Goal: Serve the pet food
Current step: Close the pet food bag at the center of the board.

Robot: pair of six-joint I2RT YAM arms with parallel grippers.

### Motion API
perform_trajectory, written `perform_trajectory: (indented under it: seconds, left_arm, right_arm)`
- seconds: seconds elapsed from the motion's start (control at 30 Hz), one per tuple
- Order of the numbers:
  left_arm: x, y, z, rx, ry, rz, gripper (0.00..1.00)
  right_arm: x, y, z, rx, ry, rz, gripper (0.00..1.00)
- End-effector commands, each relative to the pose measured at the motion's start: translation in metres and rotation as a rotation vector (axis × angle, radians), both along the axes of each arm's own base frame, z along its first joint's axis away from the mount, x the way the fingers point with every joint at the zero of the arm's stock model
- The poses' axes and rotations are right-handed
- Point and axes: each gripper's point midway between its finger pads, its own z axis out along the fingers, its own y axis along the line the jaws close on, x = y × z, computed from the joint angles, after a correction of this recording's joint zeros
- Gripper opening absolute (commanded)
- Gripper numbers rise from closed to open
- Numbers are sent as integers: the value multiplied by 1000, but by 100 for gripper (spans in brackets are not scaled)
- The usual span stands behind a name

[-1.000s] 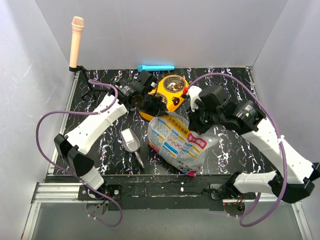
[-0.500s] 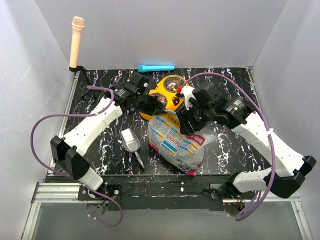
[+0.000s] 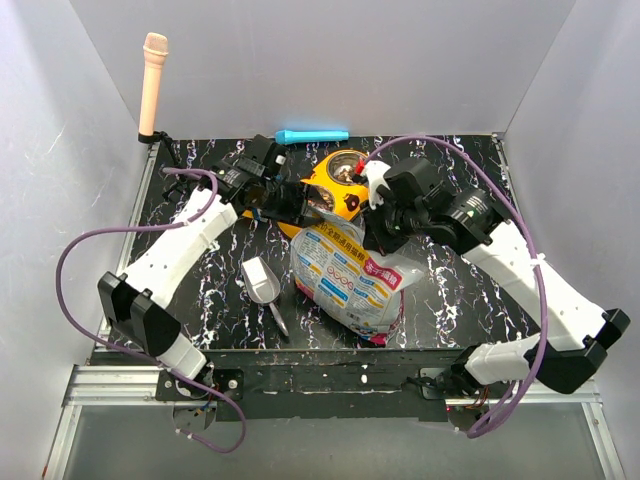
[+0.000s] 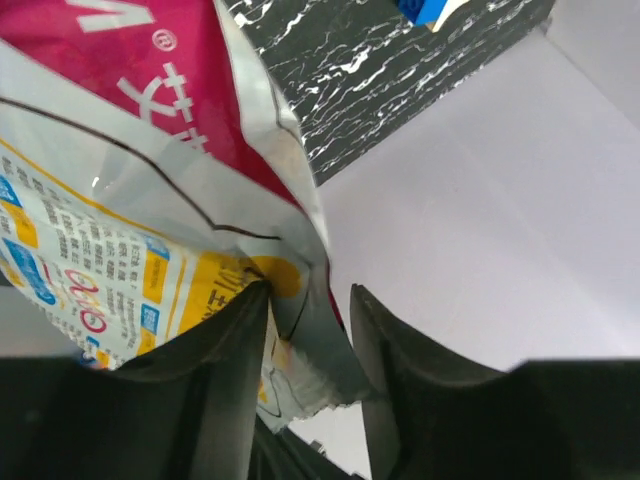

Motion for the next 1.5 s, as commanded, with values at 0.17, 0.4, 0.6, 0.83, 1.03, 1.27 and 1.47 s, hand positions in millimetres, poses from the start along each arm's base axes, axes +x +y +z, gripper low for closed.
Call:
perform_trajectory:
  seconds: [0.17,0.4,0.6,0.83,1.03,1.27,1.47]
  left_arm:
    - [-34,-34,47,-151,-58,12,60]
    - [-45,-50,41,-112,65,21,56]
    - [-62,-28,20,4,230,117,42]
    - [-54,-29,17,53,248,135,29]
    - [-23,-15,20,92,101,133,0]
    - [-1,6,36,155,41,98,9]
    - [-13,14,23,119,96,131,60]
  right_arm:
    - [0,14,37,119,-80,64,1]
    - [9,12,41,59,-125,57,1]
    - [21,4,52,0,-225,16,1]
    - [18,7,54,-31,-273,35,1]
    - [16,6,52,-63,-311,55,1]
    - [9,6,51,-29,-313,79,1]
    - [9,8,55,-18,-320,84,1]
